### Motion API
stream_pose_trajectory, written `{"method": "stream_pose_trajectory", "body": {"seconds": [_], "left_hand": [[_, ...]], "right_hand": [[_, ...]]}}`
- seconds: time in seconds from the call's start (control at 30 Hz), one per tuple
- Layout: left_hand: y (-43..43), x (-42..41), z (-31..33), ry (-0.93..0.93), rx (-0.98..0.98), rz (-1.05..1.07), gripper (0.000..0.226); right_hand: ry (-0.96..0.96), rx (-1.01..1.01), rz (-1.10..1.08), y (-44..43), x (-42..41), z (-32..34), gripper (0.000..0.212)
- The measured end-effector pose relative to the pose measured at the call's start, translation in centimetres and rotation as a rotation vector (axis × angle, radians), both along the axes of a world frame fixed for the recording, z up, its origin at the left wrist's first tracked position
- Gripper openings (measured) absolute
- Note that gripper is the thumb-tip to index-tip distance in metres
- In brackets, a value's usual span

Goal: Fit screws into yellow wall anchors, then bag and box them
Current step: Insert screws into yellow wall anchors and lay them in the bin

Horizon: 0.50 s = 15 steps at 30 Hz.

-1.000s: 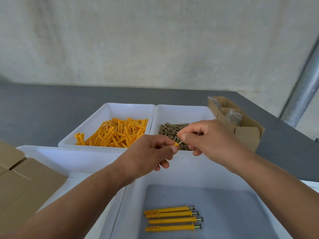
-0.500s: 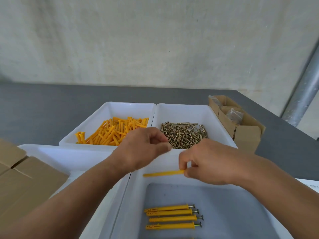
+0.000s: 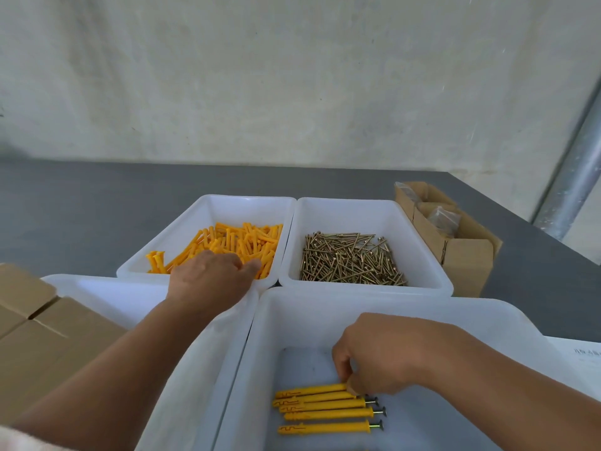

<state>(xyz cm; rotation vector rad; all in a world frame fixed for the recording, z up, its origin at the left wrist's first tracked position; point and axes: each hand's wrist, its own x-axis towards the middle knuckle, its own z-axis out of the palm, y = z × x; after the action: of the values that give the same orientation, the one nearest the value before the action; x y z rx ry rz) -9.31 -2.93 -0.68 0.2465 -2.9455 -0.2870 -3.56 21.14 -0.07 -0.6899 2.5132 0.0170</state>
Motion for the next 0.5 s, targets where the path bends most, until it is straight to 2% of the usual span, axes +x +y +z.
{"method": "stream_pose_trajectory", "body": {"seconds": [0.07,0.13,0.23,0.3,0.37,0.43,0.5], "left_hand": [[0.0,-0.1,-0.1,-0.068,-0.045,-0.013,0.059],[0.1,-0.1,0.0,-0.1,-0.072,-0.018,0.063],[0.1,-0.1,0.0,-0.106,-0.091,-0.026,0.063],[0.2,-0.1,0.0,-0.1,-0.089,-0.03,0.061],[0.2,-0.2,0.0,-0.087,-0.075,-0.033,0.058],[0.2,-0.2,-0.1,-0.056,-0.059,-0.042,0.054],[0.3,-0.4,-0.1,-0.018,-0.039,-0.048,0.05]], "right_hand": [[-0.051,-0.027,-0.035,0.1,0.2,0.5,0.018],[-0.02,-0.063,-0.059,0.4,0.2,1.5,0.018],[0.336,-0.2,-0.048,1.1,-1.1,3.0,0.031],[0.563,-0.405,-0.143,1.9,-2.3,3.5,0.039],[0.695,-0.515,-0.256,2.8,-3.5,3.1,0.045],[0.656,-0.428,-0.321,3.8,-4.3,2.0,0.051],[0.527,-0.324,-0.355,4.5,-4.8,0.7,0.057]]}}
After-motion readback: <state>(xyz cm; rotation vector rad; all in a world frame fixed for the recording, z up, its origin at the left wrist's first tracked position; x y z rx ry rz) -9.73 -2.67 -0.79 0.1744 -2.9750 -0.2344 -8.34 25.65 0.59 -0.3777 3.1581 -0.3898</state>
